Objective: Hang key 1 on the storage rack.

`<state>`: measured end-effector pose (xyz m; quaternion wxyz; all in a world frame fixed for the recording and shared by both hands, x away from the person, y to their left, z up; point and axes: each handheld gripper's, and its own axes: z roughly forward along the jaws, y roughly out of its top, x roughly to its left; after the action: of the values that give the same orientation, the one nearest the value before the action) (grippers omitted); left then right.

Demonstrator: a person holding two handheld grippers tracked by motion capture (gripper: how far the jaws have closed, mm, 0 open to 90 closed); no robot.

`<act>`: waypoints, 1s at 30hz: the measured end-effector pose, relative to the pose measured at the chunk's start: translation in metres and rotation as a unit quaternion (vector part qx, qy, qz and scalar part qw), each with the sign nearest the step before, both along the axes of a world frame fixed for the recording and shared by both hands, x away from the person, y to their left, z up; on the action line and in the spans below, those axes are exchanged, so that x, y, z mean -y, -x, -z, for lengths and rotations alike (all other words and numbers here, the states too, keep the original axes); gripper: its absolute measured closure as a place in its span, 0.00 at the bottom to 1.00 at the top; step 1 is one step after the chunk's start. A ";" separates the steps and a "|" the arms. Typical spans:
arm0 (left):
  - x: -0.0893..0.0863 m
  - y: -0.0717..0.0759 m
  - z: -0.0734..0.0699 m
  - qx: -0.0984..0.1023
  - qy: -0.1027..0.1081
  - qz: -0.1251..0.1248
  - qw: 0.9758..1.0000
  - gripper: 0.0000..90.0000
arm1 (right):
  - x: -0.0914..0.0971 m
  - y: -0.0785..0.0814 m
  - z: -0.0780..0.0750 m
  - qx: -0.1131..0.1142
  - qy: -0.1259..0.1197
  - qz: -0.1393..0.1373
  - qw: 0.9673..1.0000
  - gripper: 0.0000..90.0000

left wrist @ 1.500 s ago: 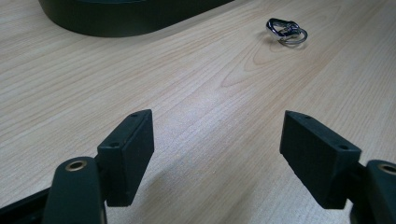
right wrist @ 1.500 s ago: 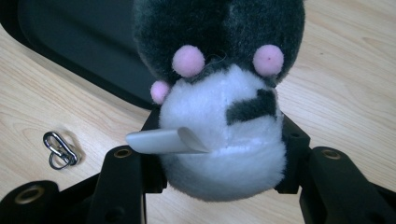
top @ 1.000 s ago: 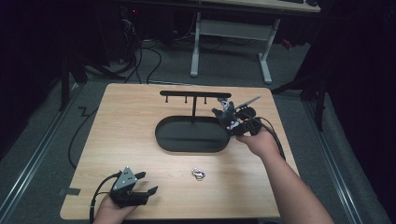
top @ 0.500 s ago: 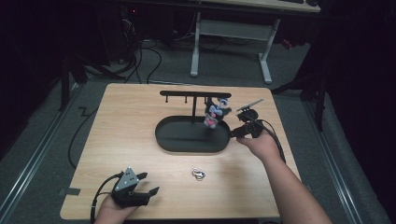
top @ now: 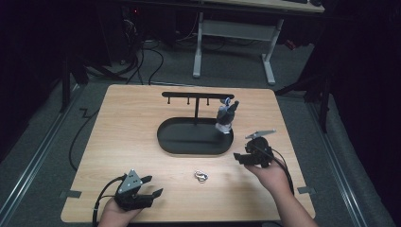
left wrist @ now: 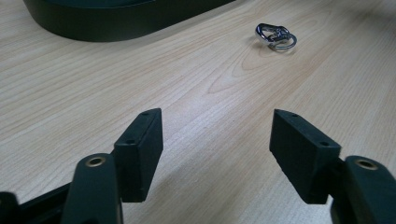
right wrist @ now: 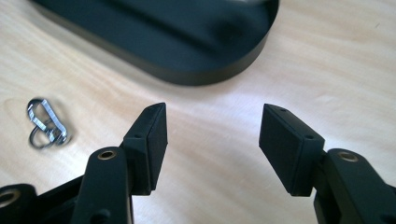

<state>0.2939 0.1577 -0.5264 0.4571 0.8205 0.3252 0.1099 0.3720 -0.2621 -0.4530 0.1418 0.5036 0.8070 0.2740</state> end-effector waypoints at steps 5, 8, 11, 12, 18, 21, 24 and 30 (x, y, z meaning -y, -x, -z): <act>0.004 0.002 -0.001 0.009 -0.011 -0.007 1.000 0.48 | 0.013 0.036 0.028 0.042 -0.045 0.027 0.998 0.48; 0.007 0.003 -0.002 0.012 -0.018 -0.013 1.000 0.52 | 0.022 0.055 0.044 0.066 -0.066 0.049 0.994 0.48; 0.009 0.003 -0.002 0.013 -0.018 -0.019 1.000 0.58 | 0.028 0.071 0.058 0.082 -0.077 0.055 0.992 0.48; 0.010 0.003 -0.002 0.013 -0.019 -0.020 1.000 0.60 | 0.029 0.074 0.059 0.083 -0.082 0.053 0.992 0.48; 0.025 -0.007 -0.005 -0.009 -0.017 -0.052 0.998 0.79 | 0.035 0.088 0.050 0.114 -0.119 0.047 0.985 0.52; 0.045 -0.017 -0.003 -0.009 -0.054 -0.049 0.997 0.88 | 0.032 0.086 0.053 0.104 -0.123 0.035 0.986 0.52; 0.062 -0.027 -0.002 -0.017 -0.062 -0.047 0.997 0.94 | 0.029 0.084 0.055 0.101 -0.122 0.027 0.987 0.52; 0.112 -0.052 -0.001 -0.020 -0.077 -0.034 0.996 0.94 | 0.028 0.082 0.057 0.093 -0.126 0.013 0.988 0.52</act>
<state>0.3460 0.0453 -0.5250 0.3816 0.8438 0.3529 0.1337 0.2896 -0.2897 -0.5099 0.1553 0.5005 0.7427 0.4169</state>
